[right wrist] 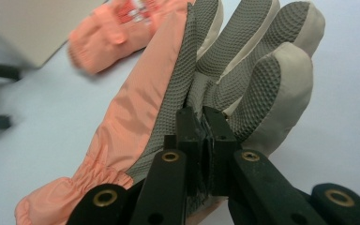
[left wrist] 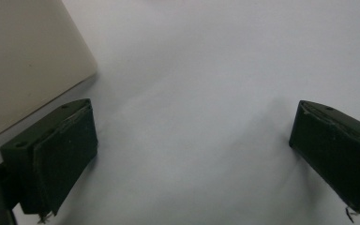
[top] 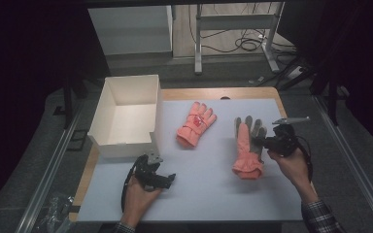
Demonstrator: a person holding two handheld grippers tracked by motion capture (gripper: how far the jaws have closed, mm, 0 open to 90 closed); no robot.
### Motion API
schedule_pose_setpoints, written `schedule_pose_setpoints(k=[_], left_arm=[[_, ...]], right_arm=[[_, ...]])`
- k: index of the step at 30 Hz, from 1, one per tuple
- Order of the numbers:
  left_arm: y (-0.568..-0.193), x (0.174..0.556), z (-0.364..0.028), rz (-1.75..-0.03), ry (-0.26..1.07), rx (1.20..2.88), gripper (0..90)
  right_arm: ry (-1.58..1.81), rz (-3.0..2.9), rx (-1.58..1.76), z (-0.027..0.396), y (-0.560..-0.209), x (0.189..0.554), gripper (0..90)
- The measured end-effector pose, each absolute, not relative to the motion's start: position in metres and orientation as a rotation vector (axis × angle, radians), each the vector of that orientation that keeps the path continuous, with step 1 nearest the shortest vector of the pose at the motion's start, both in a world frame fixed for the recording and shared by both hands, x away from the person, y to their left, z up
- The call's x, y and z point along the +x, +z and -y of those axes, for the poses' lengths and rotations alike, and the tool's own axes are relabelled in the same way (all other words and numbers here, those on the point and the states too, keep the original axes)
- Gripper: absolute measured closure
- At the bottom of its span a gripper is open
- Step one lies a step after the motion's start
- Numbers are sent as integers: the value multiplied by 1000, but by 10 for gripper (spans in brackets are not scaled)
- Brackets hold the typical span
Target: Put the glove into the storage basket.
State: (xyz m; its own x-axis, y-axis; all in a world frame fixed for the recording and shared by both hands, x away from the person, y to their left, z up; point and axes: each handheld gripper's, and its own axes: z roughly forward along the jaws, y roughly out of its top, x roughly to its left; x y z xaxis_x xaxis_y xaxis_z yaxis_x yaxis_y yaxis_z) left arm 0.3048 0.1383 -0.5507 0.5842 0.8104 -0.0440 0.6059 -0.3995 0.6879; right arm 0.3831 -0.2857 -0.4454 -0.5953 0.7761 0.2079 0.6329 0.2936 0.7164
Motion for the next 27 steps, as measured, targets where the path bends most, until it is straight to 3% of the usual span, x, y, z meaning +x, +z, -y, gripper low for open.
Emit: schedule_pose_setpoints(k=[9,19,27], left_arm=[[-551,305,-138,-1121,392,2142,12],[-551,305,-138,-1121,392,2142,12],[-551,305,-138,-1121,392,2142,12]], right_arm=[[1220,-2492,1239,248,-463,363,857],[1179,-2547,1239,228,-496,366,849],[1132,-2533,1170,228,-492,368,715]])
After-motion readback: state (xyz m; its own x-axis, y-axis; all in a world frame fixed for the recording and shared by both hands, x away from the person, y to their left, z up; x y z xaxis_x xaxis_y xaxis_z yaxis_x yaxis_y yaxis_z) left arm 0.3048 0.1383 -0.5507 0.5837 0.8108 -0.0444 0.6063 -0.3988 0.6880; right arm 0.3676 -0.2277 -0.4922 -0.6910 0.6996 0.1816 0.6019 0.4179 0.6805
